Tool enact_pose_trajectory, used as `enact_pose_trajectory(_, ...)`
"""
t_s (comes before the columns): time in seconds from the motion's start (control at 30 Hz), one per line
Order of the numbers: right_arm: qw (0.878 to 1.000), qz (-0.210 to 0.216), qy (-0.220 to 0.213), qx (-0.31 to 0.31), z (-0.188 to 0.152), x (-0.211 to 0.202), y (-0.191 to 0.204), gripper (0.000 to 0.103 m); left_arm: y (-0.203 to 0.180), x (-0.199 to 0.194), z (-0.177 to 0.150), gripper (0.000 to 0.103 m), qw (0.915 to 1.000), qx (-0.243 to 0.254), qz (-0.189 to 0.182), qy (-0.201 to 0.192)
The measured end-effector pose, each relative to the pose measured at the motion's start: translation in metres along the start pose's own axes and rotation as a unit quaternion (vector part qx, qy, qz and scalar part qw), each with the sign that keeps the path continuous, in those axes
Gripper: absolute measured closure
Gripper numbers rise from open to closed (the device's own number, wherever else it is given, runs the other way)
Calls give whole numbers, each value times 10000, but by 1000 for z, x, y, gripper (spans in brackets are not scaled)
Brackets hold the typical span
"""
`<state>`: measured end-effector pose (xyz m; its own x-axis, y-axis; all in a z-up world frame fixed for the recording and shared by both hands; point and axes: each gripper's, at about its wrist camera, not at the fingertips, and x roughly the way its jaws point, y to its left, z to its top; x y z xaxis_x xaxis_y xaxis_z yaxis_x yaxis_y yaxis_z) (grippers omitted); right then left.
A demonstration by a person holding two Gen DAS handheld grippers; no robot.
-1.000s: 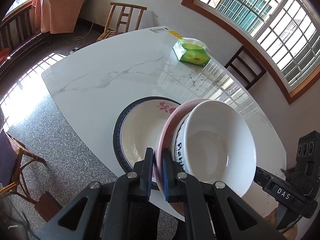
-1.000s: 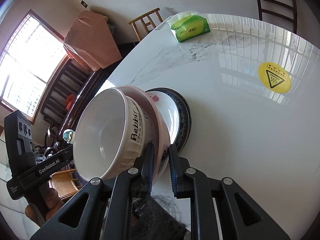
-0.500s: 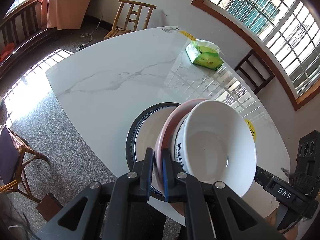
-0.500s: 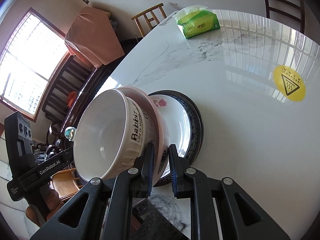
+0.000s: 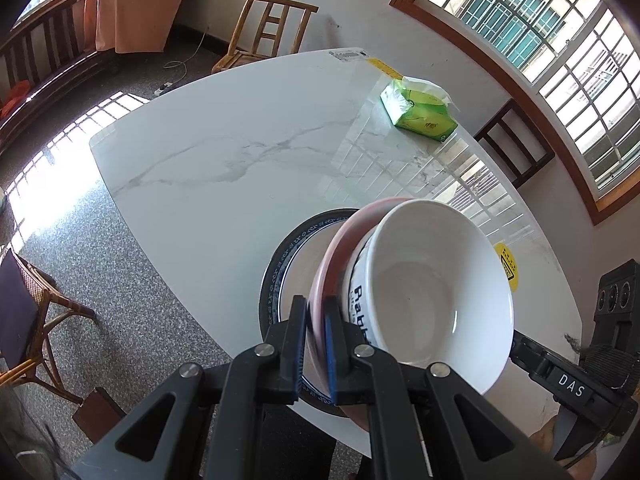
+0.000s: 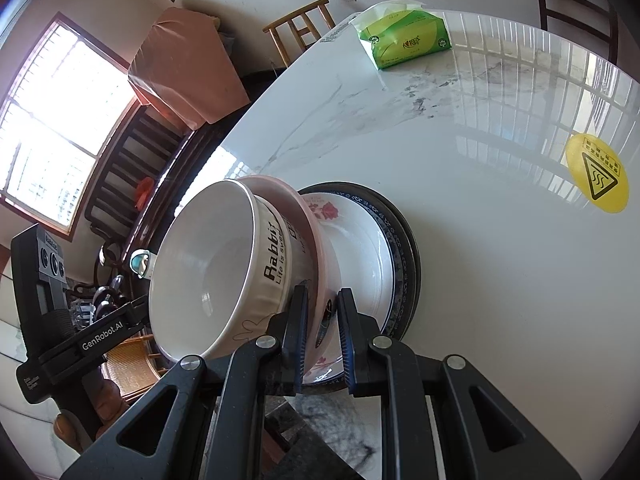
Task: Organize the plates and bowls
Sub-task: 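Lift the bowl stack and carry it over the plate stack with both grippers, then lower the bowl stack onto the pink-flowered plate with both grippers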
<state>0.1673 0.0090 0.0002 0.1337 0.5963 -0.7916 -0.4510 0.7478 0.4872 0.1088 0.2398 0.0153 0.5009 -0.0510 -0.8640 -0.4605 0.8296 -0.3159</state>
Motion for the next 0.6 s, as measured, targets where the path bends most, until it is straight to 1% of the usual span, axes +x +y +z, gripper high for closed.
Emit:
enact_pose_trajectory(0.47, 10000, 5, 48, 31, 4, 5, 0, 86, 5, 15, 3, 96, 9999, -34, 12, 156)
enact_pose_trajectory(0.6, 10000, 41, 55, 73, 5, 8, -5, 86, 2, 14, 1, 96, 9999, 121, 43, -67)
